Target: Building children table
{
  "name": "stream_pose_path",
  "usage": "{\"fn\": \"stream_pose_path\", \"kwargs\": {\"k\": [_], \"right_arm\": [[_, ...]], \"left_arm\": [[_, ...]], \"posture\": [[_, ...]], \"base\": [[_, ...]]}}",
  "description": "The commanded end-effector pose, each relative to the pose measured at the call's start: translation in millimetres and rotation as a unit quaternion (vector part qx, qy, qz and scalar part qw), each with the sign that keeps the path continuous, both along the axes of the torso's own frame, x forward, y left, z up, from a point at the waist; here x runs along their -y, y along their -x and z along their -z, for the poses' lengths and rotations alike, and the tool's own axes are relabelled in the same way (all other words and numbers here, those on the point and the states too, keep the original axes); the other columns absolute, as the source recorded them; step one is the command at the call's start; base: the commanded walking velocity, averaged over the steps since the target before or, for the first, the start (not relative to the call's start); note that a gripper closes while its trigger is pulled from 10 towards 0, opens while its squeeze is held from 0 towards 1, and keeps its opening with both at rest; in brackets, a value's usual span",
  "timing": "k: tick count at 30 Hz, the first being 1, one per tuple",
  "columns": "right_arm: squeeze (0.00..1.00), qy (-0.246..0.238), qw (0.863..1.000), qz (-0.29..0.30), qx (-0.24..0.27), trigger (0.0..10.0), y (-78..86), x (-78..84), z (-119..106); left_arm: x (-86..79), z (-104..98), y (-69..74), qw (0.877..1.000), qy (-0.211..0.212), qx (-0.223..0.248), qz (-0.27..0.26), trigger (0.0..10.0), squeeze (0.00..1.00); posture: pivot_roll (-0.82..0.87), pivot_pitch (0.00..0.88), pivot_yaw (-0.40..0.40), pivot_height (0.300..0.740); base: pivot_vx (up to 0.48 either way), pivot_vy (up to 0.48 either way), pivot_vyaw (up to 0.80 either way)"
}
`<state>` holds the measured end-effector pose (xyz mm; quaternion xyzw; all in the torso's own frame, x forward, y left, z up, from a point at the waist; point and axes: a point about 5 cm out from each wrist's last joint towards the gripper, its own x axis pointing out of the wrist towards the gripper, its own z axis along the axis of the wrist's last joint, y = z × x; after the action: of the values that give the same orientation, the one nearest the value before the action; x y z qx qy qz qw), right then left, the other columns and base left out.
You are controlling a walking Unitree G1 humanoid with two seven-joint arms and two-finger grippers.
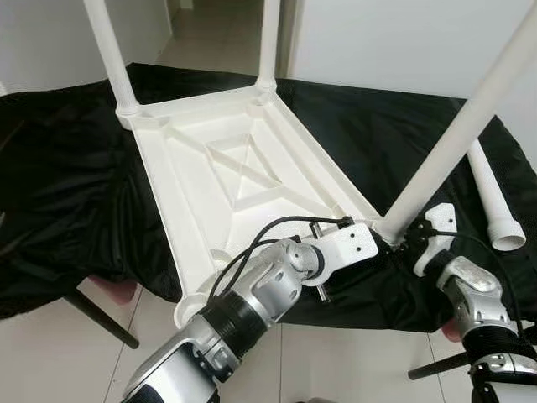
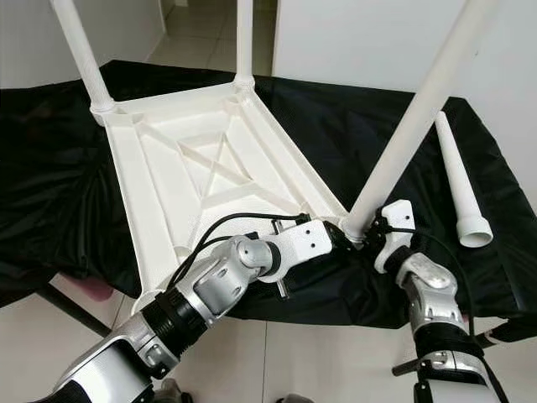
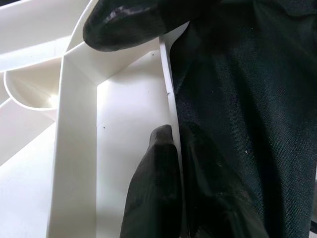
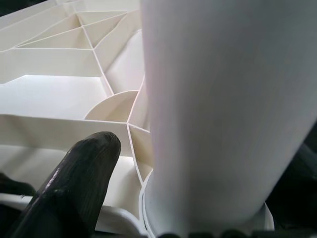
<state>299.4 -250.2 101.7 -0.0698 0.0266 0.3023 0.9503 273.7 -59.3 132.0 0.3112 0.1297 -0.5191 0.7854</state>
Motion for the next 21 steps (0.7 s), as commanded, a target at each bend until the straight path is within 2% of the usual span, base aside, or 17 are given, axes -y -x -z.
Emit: {"fn": "stream_pose_path", "kwargs": {"k": [1,2,5,6,14,21], "right_arm": [[0.0,0.0,0.995,-0.054,-0.089,10.0,18.1,-14.1,36.5],[0.0,-0.006,0.994,-0.056,-0.097,6.1,20.7,-13.5,39.2],[0.0,-0.006,0.994,-0.056,-0.097,6.1,20.7,-13.5,39.2],[0.0,-0.014,0.993,-0.058,-0.101,0.0,22.4,-12.9,40.7],[0.0,-0.038,0.992,-0.051,-0.108,0.0,24.8,-13.2,43.1],[0.0,-0.04,0.993,-0.037,-0.109,0.0,24.0,-16.7,45.4]], "left_arm": [[0.6,7.1,3.6,1.0,-0.02,-0.001,0.004,10.0,0.0],[0.6,7.3,3.8,1.0,-0.02,-0.002,0.004,10.0,0.0],[0.6,7.3,3.8,1.0,-0.02,-0.002,0.004,10.0,0.0],[0.6,7.3,3.9,1.0,-0.02,-0.002,0.004,10.0,0.0],[1.5,6.9,3.6,1.0,-0.019,-0.002,0.006,10.0,0.0],[2.1,6.6,3.5,1.0,-0.019,-0.002,0.007,10.0,0.0]], "posture": [[0.03,0.031,0.004,0.74],[0.03,0.031,0.005,0.74],[0.03,0.031,0.005,0.74],[0.02,0.032,0.006,0.74],[0.02,0.029,0.007,0.74],[0.02,0.028,0.005,0.74]], "base": [[0.0,0.0,0.0],[0.0,0.0,0.0],[0.0,0.0,0.0],[0.0,0.0,0.0],[0.0,0.0,0.0],[0.0,0.0,0.0]]}}
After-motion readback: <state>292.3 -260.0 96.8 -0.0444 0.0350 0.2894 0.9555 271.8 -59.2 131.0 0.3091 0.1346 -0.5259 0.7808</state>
